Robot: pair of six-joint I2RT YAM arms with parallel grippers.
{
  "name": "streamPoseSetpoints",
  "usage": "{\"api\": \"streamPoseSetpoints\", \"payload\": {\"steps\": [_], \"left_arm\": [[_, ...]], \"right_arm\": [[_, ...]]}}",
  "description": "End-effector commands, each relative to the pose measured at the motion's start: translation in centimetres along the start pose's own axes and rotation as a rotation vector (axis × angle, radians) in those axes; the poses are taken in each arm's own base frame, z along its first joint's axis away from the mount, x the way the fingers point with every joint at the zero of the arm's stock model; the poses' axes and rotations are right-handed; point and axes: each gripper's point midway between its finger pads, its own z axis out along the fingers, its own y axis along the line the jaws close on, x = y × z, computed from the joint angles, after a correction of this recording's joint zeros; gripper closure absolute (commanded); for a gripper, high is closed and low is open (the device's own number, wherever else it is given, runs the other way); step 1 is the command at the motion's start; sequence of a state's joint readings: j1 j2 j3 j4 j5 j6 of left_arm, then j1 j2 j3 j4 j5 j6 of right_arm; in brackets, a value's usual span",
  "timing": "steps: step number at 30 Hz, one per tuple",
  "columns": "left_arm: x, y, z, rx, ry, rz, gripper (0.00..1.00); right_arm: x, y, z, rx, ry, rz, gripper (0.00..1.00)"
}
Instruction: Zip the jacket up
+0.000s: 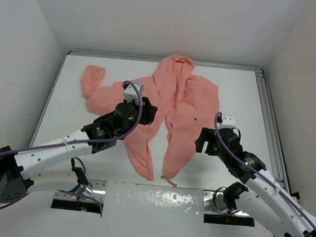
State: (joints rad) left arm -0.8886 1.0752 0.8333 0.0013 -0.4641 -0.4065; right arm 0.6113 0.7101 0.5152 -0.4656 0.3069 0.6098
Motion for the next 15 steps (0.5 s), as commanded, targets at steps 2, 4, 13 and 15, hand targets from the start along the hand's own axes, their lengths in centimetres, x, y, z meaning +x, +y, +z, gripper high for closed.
{"api": "streamPoseSetpoints", "payload": {"steps": [2, 4, 13, 15], "left_arm": [[2.1, 0.4, -0.5, 0.002, 0.074, -0.016, 0.64], [3.4, 0.6, -0.7, 0.015, 0.1, -0.023, 0.67], [3.0, 3.0, -3.7, -0.02, 0.048, -0.087, 1.0], [3.4, 5.0, -4.5, -0.098, 0.043, -0.112, 1.0]], "right_arm": [[-0.6, 2.4, 0.0, -0.122, -0.025, 0.017, 0.48], [-0.5, 3.1, 0.1, -0.158, -0.009, 0.02, 0.67], [2.5, 10.7, 1.1, -0.389, 0.165, -0.077, 1.0], [3.8, 12.9, 1.3, -0.414, 0.201, -0.151, 1.0]]}}
